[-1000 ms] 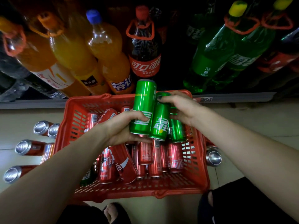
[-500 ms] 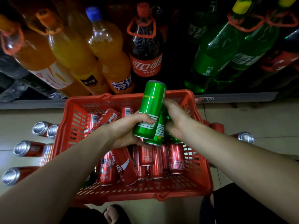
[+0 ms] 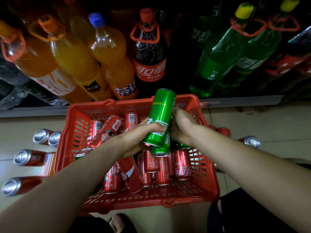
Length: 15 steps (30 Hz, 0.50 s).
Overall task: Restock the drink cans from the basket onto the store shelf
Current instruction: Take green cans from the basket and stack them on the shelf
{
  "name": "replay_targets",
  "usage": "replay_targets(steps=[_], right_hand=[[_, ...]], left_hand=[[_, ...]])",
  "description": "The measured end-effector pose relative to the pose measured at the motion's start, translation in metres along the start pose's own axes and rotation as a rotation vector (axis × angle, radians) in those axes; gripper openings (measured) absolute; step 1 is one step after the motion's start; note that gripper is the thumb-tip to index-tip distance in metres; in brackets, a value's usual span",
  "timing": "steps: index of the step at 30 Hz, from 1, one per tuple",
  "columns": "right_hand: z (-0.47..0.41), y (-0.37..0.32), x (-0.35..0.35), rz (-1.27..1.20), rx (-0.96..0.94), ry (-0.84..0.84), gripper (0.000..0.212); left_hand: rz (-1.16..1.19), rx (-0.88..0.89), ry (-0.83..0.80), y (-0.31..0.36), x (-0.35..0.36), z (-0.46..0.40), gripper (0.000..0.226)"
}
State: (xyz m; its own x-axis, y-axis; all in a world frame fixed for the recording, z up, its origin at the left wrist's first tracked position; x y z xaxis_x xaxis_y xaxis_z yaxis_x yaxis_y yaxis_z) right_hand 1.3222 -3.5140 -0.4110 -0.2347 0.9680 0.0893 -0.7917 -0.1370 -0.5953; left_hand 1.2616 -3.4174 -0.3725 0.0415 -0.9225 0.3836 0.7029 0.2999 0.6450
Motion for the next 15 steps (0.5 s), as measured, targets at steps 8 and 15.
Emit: replay_targets(steps=[8,15], right_hand=[[-0.001,0.021,-0.007,0.115,0.067,0.012,0.038],[-0.007,-0.003,-0.048,1.260,-0.213,0.336,0.034]], left_hand=[[-0.066,-0.006,0.032,-0.015,0.001,-0.005,0.072],[-0.333,-0.002,0.128,-0.020,-0.005,-0.006,0.078]])
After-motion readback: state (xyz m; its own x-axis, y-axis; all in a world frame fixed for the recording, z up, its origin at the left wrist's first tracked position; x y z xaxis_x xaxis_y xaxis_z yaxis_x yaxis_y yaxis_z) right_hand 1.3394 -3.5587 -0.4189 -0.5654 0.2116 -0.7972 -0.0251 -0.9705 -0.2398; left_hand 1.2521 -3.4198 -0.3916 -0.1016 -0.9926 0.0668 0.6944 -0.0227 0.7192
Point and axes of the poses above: each hand's wrist, its own z-axis away from the middle knuckle, its own x-axis out of the palm, y = z × x, the point moved 10 cm from there along -z, towards the middle knuckle, and after that the axes turned 13 degrees about z, right-handed, at the moved point
